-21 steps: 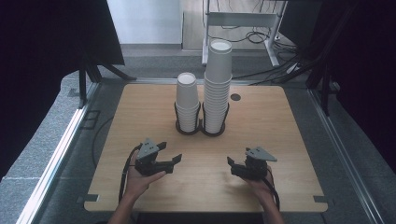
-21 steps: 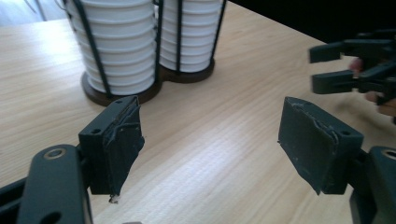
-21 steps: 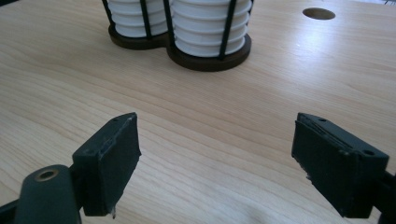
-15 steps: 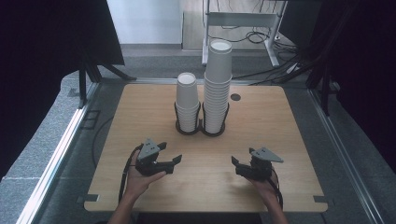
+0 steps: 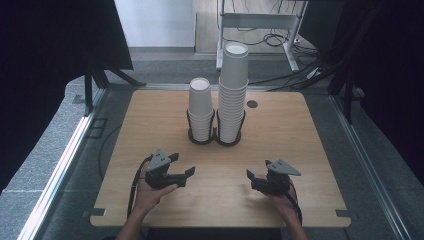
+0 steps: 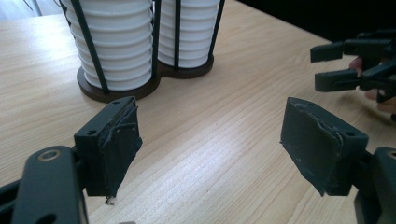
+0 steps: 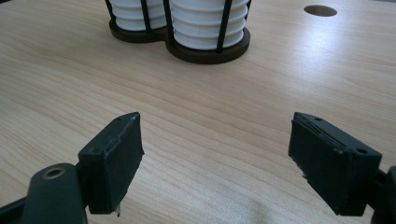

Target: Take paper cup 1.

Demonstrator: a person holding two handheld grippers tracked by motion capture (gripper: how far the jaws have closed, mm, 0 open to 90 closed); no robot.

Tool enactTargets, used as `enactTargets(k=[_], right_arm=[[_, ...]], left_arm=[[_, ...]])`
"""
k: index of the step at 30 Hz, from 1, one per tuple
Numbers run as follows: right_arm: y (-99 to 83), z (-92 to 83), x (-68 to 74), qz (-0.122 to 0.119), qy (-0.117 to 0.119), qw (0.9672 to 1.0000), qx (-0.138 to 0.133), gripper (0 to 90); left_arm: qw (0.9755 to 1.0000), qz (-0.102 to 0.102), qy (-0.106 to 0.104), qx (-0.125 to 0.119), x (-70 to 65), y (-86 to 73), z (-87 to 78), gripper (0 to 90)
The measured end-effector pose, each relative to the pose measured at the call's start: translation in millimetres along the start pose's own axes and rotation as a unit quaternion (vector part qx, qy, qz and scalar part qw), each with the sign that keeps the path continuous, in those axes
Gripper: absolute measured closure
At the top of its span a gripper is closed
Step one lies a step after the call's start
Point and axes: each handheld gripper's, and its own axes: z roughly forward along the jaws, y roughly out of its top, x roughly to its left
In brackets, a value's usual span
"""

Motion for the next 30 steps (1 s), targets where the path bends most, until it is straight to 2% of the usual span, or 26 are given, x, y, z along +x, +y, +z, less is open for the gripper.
enactTargets(k=[4,10,12,18,25,30], right_arm=[[1.3,-2.9,-0.5,0.001,0.002,1.0,-0.007,17.9],[1.1,-6.4,-2.0,0.0,0.0,0.9999,-0.012,18.2],[0.5,-7.7,-2.6,-0.001,-0.004,0.9999,-0.013,18.3],[6.8,-9.0,0.0,0.0,0.0,0.9996,-0.027,18.7],[18.5,-4.4,12.5,-0.003,0.031,0.9984,-0.047,18.9],[27.5,5.8,19.2,0.002,0.058,0.9969,-0.054,18.9]], left_arm=[[0.9998,-0.006,-0.013,-0.01,-0.7,-0.5,-2.8,17.5],[0.9999,-0.008,-0.01,-0.009,-1.7,1.5,-1.6,15.2],[0.9998,-0.011,-0.015,-0.008,-0.2,2.9,-0.6,15.4],[0.9999,-0.005,-0.015,-0.003,-2.0,4.0,-2.0,15.7],[0.9999,-0.004,0.002,-0.016,0.9,4.2,-4.3,16.1],[0.9998,-0.008,0.004,-0.015,3.8,4.3,-4.0,16.1]])
